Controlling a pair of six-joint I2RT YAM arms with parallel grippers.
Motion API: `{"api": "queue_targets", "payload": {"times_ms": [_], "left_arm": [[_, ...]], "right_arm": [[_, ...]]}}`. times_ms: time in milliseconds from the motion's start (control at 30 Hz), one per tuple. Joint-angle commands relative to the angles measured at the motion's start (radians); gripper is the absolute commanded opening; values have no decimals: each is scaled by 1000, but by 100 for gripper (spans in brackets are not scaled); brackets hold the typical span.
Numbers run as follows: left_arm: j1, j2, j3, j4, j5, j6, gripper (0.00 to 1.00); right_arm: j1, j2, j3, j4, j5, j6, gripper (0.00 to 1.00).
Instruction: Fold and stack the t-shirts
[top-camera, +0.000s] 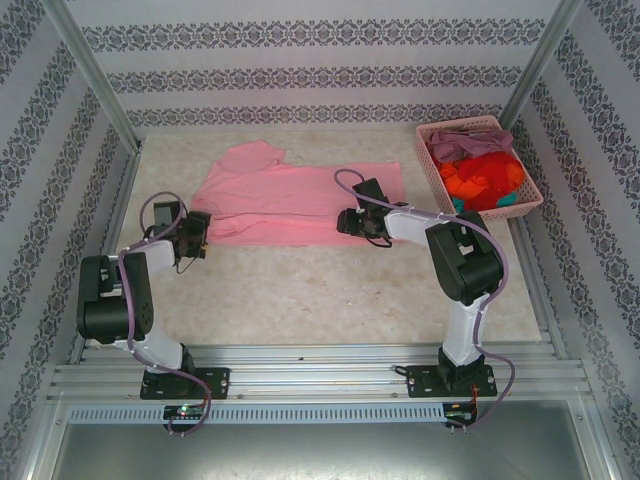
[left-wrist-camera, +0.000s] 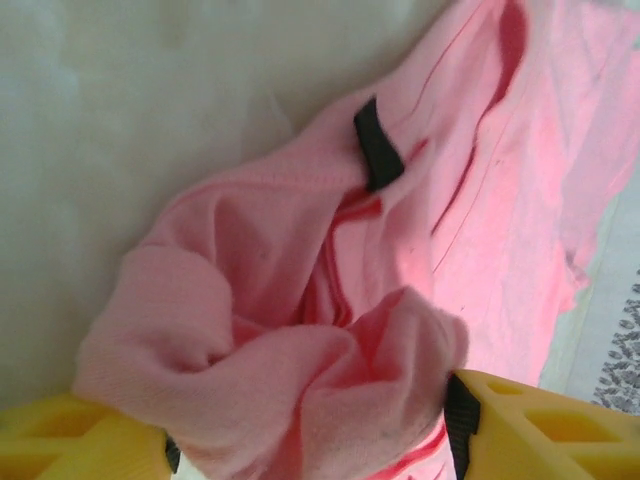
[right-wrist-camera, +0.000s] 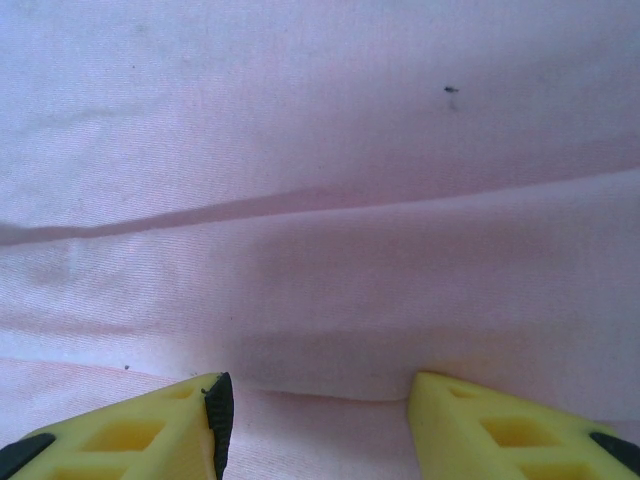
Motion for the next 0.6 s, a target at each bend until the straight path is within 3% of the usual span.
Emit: {"api": "queue_targets", "payload": {"times_ms": [0, 133, 300, 433, 567], "left_arm": [[29, -8, 83, -82, -34, 107, 64], [52, 1, 168, -223, -90, 259, 59], [91, 67, 188, -153, 26, 257, 50], [91, 101, 214, -148, 61, 257, 50], [91, 62, 199, -185, 15, 278, 55]], "right_arm": [[-18, 14, -42, -94, 27, 7, 51], [-23, 18, -41, -95, 27, 7, 51], [-24, 24, -29, -108, 27, 3, 51], [-24, 24, -24, -112, 26, 2, 51], [-25, 20, -20, -115, 28, 1, 51]]}}
